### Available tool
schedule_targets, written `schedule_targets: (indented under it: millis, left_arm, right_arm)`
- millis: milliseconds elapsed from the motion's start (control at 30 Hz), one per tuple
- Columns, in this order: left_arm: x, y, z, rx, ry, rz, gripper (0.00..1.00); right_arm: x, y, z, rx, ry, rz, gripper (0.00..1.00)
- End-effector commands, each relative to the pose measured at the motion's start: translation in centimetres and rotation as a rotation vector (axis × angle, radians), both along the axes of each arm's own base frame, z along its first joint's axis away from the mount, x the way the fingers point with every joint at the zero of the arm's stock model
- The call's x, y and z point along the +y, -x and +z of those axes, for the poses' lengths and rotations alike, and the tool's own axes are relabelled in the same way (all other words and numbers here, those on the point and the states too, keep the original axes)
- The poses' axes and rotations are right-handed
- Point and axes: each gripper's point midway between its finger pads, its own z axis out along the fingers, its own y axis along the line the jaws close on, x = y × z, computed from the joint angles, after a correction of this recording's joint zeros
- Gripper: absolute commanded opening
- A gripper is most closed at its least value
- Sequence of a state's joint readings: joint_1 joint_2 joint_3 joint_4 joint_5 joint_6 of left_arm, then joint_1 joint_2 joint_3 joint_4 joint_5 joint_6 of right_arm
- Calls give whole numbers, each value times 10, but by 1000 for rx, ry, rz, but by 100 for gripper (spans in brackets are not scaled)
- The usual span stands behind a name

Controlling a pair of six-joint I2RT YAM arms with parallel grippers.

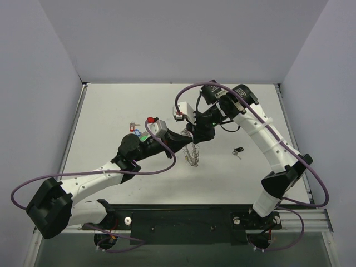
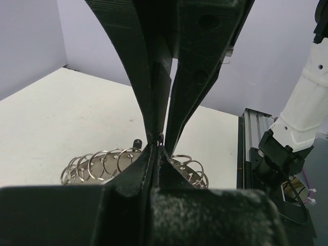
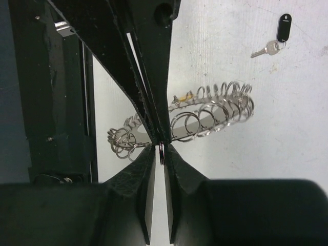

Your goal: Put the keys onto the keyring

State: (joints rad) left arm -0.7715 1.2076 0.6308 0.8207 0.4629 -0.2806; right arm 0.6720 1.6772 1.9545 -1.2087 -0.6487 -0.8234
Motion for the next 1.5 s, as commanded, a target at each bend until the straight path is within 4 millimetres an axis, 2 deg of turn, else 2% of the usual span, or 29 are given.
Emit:
schedule_targets:
  millis: [0,67,333,367,400,467,533,667,700,833,933,1033,1167,1300,1467]
  left_arm:
    - [9,6,48,-104,126,9,0]
    - [10,7,49,-102,128,8,0]
    - [11,4,49,-56,160,4,0]
    - [10,4,47,-30,163,-6,7]
    - [11,4,47,-17,163,-11,25]
    - [13,5,41,14,153,-20,42]
    - [18,8,39,36,139,-11,51]
    - [26,11,31,48,76,13,56]
    - [26,13,30,45,67,5,56]
    - [25,20,21,46,23,-30,55]
    - [21,21,19,28,27,-52,45]
    - [14,23,26,3,58,-94,35]
    - [-4,28,32,-41,75,-143,33]
    - [-21,32,26,-77,31,-164,31]
    - [-31,39,22,-94,6,-178,31]
  right_arm:
    - [-3,13,13,22,-48,-2,6]
    - [-3,13,14,24,-52,-1,0]
    - [-5,15,14,36,-56,-7,0]
    - [-5,15,14,37,-57,-12,0]
    - [-4,14,13,47,-54,-24,0]
    - [-4,12,13,64,-56,-60,0]
    - [-4,9,12,91,-59,-113,0]
    - [-9,10,16,111,-88,-125,0]
    - [-10,14,20,110,-117,-106,0]
    - [-26,15,11,110,-84,-83,0]
    - [-34,23,9,131,-97,-52,0]
    - [-39,34,5,132,-100,7,0]
    - [-44,40,0,134,-100,46,0]
    - [-48,45,-1,135,-102,92,0]
    - [-57,52,-7,131,-72,142,0]
